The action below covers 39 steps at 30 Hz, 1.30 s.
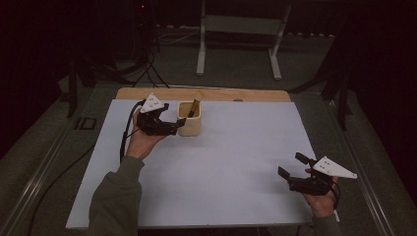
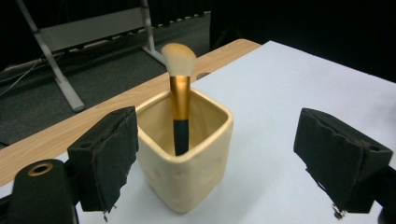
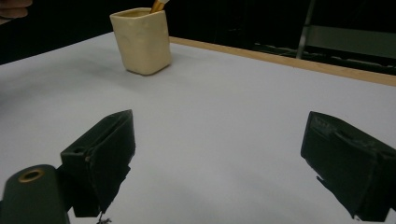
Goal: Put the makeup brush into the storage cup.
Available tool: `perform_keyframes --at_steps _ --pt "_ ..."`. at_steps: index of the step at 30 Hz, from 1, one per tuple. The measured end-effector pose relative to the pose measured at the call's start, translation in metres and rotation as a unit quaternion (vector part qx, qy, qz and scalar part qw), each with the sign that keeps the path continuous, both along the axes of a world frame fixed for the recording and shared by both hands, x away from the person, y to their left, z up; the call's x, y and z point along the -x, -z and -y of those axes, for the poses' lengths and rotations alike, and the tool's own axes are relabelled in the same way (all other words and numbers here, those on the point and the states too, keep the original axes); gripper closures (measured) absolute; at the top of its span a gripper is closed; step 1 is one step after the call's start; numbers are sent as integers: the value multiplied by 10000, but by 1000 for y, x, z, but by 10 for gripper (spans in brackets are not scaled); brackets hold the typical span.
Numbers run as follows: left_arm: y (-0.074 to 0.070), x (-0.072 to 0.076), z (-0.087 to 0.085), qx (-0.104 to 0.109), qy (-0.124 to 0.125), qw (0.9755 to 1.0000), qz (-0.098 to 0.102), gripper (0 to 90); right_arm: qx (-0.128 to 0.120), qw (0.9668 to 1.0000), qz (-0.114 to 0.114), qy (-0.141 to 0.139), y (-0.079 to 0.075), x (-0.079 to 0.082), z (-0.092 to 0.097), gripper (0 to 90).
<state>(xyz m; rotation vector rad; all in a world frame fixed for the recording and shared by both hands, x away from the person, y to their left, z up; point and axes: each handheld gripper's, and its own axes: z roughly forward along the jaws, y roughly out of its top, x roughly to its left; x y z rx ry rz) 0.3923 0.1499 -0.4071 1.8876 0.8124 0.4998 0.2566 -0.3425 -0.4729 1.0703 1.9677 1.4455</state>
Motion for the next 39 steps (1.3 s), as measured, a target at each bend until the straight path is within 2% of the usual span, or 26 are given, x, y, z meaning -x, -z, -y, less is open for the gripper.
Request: perform_keyframes --at_steps 9,12,16,32,39 --pt "0 19 -15 93 -106 9997 185 151 8 10000 -10 -9 0 0 -1 100" --pt "3 25 -21 104 -144 9996 198 151 4 10000 -9 -13 0 0 -1 100" --pt "8 37 -29 228 -184 9993 236 151 8 10000 -12 -19 0 0 -1 100" --pt "32 74 -47 278 -265 9989 256 151 32 10000 -16 -41 0 -1 -3 100" --pt "42 89 -55 329 -328 9987 184 150 27 10000 -13 -39 0 -1 -2 100"
